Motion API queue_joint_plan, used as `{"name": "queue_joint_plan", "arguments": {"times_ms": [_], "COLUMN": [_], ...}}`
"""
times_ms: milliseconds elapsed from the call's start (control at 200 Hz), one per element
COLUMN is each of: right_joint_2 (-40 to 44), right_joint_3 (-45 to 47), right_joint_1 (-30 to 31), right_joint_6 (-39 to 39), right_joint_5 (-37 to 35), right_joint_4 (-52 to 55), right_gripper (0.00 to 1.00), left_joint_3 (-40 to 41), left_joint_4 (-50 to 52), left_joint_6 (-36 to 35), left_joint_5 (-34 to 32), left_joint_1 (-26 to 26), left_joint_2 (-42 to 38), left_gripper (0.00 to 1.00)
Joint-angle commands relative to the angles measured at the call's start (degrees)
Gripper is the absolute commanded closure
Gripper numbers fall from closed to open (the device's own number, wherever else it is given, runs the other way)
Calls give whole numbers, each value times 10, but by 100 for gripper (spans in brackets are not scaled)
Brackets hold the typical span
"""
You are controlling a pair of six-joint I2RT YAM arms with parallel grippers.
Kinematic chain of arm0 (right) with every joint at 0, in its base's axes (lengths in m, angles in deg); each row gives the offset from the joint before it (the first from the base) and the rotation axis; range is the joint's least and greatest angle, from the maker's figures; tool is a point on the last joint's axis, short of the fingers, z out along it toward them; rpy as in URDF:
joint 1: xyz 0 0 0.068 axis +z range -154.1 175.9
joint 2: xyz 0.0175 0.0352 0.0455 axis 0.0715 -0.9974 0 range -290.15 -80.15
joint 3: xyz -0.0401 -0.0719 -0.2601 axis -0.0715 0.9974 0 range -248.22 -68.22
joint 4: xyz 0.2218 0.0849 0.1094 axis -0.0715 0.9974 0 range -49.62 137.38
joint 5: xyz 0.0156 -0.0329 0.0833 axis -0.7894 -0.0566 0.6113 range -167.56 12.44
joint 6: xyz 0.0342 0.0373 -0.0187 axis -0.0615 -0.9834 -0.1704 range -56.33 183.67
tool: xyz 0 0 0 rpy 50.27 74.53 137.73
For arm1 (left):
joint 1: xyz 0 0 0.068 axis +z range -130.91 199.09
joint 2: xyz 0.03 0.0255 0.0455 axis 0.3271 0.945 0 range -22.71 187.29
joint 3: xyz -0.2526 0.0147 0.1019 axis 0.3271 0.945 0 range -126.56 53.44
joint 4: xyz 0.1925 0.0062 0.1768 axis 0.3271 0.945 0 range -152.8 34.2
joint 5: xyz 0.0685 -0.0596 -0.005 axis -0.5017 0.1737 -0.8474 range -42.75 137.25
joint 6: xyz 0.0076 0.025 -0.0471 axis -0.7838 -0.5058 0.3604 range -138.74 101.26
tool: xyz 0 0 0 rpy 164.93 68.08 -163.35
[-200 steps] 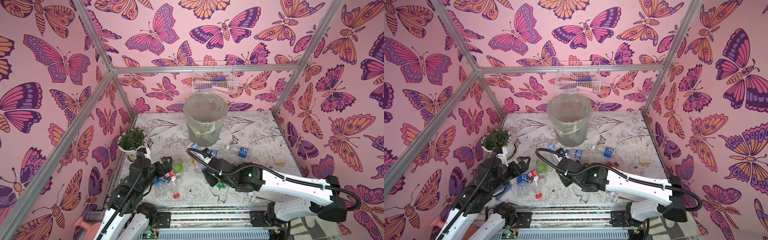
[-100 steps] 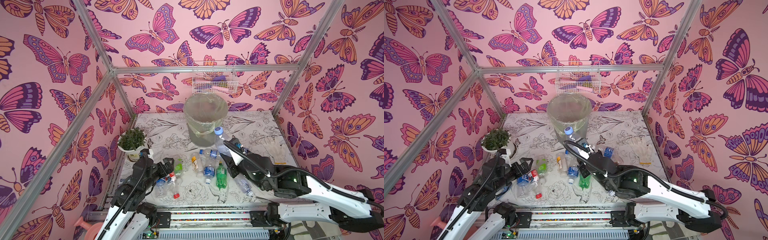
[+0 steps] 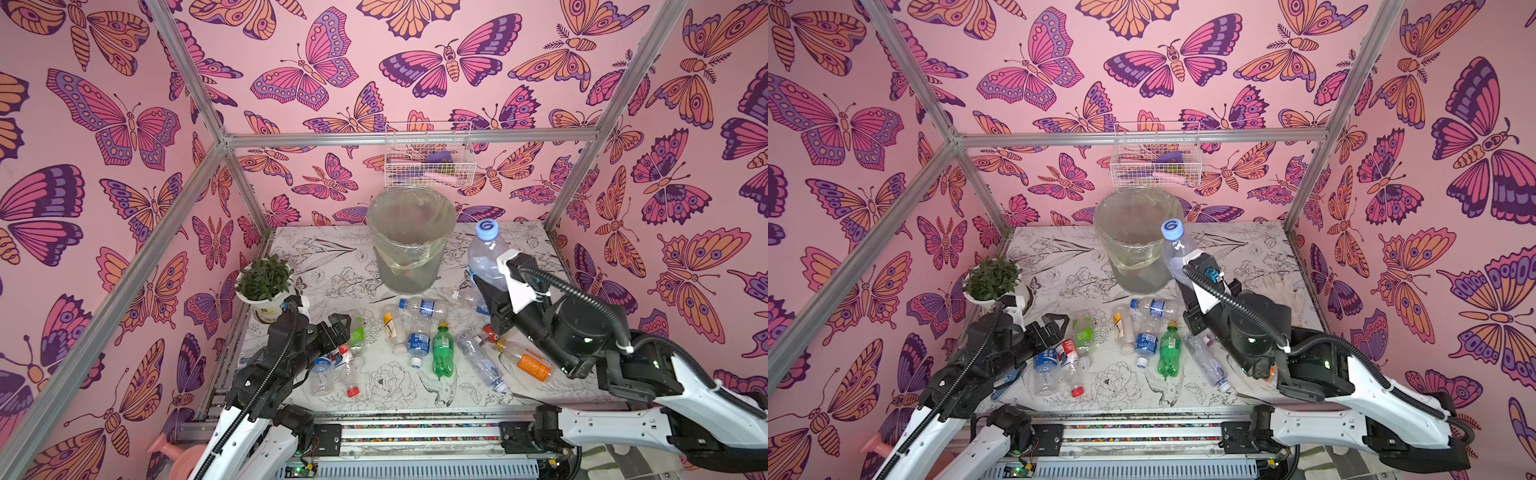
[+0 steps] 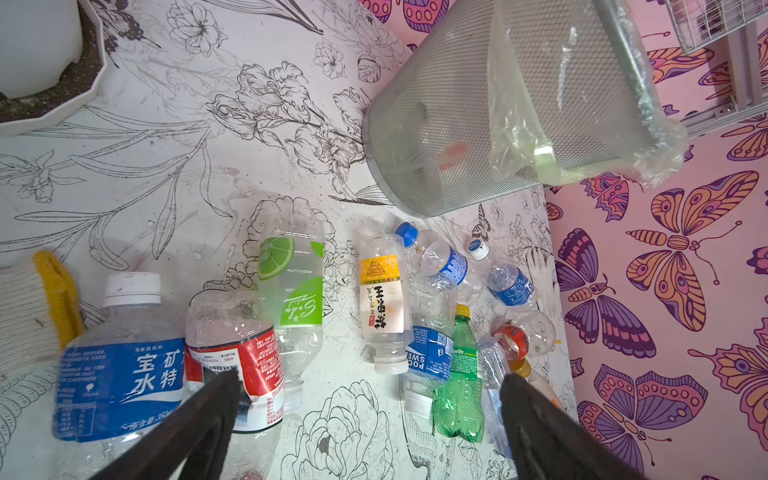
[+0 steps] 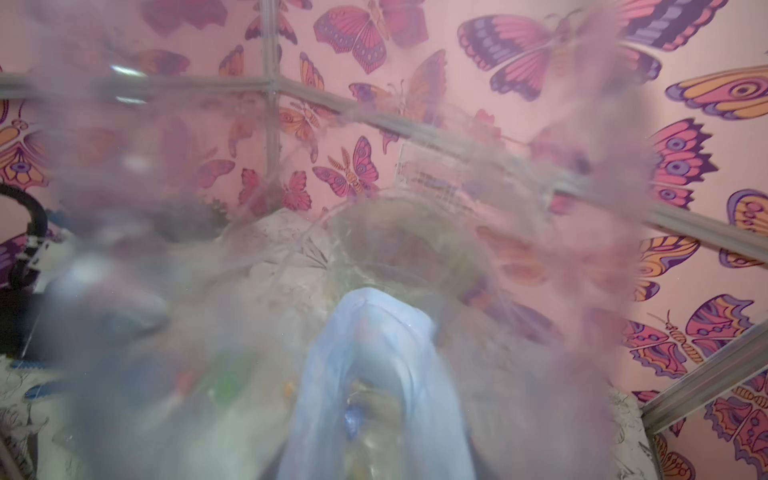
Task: Throw the plastic bottles in the bin
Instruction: Throw the plastic bottle into the trash bin.
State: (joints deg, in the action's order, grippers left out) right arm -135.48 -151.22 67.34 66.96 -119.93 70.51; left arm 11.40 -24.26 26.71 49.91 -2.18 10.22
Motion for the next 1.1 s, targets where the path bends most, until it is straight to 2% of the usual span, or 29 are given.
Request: {"name": "queue_joint_plan", "arguments": {"times_ms": [0,350,596,881,896,901,906,911,916,921,931,936,941,946,951,956,976,981,986,1092], "right_joint_2": [-38,-184,-281,-469,-480,-487,-487,-491,-497,-497,-504,-507,-510,-513,-518,-518,-527,-532,-533,-539], "right_joint_3": [-62,-263,-340,-461,-472,-478,-478,-483,-491,-491,-499,-503,-508,-514,-520,-520,-538,-545,-548,-577], "right_joint_1": [-25,-111,-246,-356,-360,-362,-362,-363,-365,-365,-366,-366,-367,-367,-367,-367,-367,-367,-367,-366], "right_joint_6": [48,40,-78,-146,-148,-150,-150,-151,-152,-152,-152,-152,-152,-152,-152,-152,-153,-152,-152,-150], "right_joint_5": [8,124,299,387,387,388,388,388,390,390,392,392,393,393,393,393,390,387,387,383], "right_joint_4": [-28,-14,13,119,129,137,137,141,149,149,158,164,164,169,182,182,196,202,204,220], "right_gripper": [100,100,100,100,93,86,86,81,72,72,61,61,49,49,37,37,16,4,1,1], "left_joint_3": [2,-2,-10,-13,-13,-13,-13,-13,-13,-14,-14,-14,-14,-14,-14,-14,-15,-15,-16,-17], "left_joint_4": [-11,-12,-11,-10,-10,-10,-10,-9,-9,-9,-9,-9,-9,-9,-9,-9,-7,-7,-7,-4], "left_joint_6": [-6,-17,-24,-24,-24,-24,-24,-24,-24,-23,-22,-23,-23,-24,-24,-24,-24,-24,-24,-25], "left_joint_5": [8,6,4,5,5,5,5,5,5,5,5,5,5,5,5,5,5,5,5,2], "left_joint_1": [3,1,2,2,2,2,2,2,2,2,2,2,1,2,2,2,2,2,2,2], "left_joint_2": [0,-2,2,0,0,-1,-1,-1,-1,-1,-2,-2,-2,-3,-3,-3,-4,-4,-4,-8], "left_gripper": [1,1,1,1,1,1,1,1,1,1,1,1,1,1,1,1,1,1,1,1]}}
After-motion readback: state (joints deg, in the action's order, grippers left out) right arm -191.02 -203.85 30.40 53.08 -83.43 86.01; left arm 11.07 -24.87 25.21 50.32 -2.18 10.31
